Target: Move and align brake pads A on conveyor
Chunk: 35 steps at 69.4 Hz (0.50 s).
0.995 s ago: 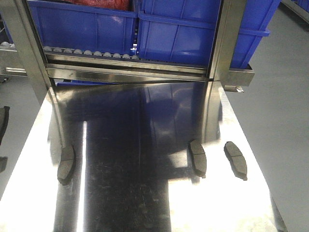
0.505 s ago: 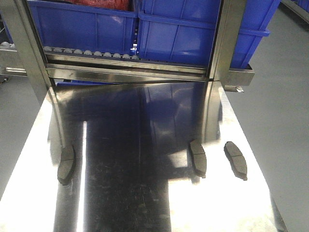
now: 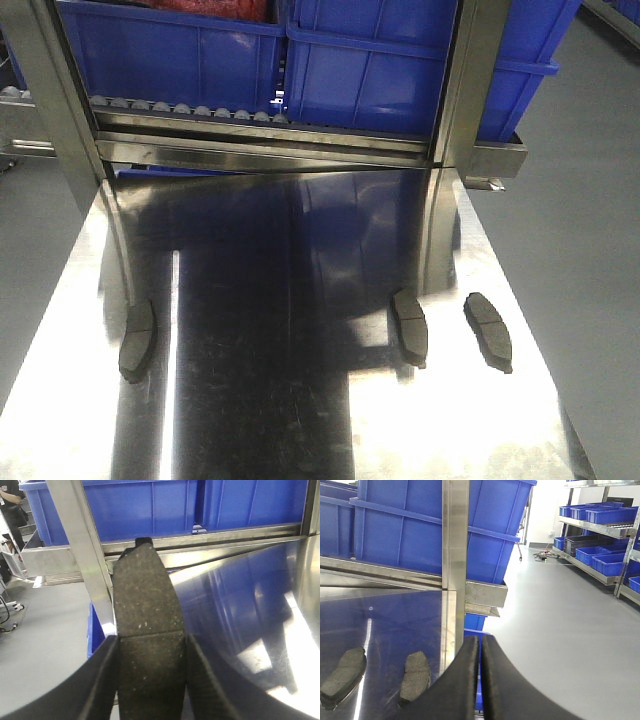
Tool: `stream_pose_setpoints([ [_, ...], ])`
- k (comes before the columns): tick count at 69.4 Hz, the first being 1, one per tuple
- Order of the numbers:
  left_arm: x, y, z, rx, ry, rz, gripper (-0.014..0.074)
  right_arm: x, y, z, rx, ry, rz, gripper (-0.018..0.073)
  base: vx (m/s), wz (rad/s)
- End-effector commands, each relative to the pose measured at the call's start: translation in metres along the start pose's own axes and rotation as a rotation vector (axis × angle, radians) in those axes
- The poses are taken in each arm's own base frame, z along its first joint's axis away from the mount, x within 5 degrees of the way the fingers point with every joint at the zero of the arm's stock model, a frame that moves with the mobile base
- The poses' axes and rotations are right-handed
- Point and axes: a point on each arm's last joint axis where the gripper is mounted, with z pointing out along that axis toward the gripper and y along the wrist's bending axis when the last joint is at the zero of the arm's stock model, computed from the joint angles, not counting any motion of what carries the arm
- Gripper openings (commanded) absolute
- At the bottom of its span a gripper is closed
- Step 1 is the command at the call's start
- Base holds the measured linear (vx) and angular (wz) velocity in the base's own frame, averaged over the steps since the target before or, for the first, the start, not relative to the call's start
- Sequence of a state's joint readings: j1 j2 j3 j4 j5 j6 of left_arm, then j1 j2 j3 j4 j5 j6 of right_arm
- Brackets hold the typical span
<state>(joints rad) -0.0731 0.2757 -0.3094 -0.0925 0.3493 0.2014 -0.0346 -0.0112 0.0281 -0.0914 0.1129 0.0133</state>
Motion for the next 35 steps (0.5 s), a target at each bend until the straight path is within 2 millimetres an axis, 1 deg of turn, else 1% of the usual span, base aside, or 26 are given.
stream_pose_setpoints([
  [1, -0.0188, 0.0021, -0.0035, -0.013, -0.128, -0.012, 0.0183, -0.006, -0.0002, -0.0012, 0.006, -0.082, -0.013, -0.0001, 0.0, 0.0],
  [35, -0.0188, 0.0021, -0.0035, -0.013, -0.128, -0.012, 0.0183, -0.006, -0.0002, -0.0012, 0.006, -0.082, -0.013, -0.0001, 0.0, 0.0],
])
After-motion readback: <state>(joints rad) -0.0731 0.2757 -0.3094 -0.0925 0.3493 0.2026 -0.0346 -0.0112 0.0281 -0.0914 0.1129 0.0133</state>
